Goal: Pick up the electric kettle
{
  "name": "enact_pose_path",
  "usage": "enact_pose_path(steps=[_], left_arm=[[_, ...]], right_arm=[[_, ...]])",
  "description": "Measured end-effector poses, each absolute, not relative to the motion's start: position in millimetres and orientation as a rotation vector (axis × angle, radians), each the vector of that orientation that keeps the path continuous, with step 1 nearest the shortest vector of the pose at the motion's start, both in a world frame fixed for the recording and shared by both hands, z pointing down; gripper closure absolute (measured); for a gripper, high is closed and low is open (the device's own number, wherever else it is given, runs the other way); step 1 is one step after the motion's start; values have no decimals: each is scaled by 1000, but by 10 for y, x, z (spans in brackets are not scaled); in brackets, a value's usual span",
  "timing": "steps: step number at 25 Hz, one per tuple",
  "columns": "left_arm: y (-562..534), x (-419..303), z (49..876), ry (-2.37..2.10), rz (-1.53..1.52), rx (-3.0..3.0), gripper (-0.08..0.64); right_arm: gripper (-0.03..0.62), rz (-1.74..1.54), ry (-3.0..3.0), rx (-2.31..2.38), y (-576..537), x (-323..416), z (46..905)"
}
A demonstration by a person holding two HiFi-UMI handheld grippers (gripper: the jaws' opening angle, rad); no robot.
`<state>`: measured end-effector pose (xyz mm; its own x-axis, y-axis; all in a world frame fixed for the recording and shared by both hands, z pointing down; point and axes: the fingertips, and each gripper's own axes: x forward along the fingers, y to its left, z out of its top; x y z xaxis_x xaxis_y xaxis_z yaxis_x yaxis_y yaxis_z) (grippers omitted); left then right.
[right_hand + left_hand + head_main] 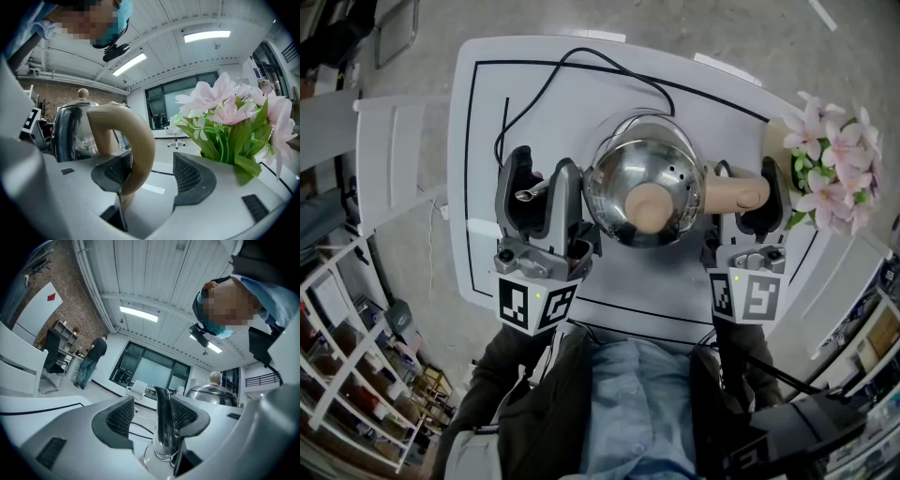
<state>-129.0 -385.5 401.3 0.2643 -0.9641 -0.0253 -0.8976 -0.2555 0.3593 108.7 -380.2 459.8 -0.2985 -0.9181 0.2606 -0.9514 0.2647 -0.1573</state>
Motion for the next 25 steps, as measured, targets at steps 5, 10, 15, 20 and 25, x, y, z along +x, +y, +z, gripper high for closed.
enact_pose_path(steps=[5,10,15,20,25], left_arm=[[-3896,-1263,3978,-1719,-357,2282,342],[-3921,-1228,3966,-1713,-351,2302,374],[-3920,-1177,3944,-1698,-353,2320,446],[-3909,-1123,3930,-1687,-330,2351,525],[-3907,-1116,3925,-1698,-307,2368,532]], right_arm=[[330,417,-2430,1783,-3840,1081,4584],[346,394,-2478,1754,-3853,1056,4573],[443,331,-2520,1709,-3838,948,4534],[451,348,-2534,1721,-3832,942,4531],[457,354,-2526,1729,-3824,945,4532]])
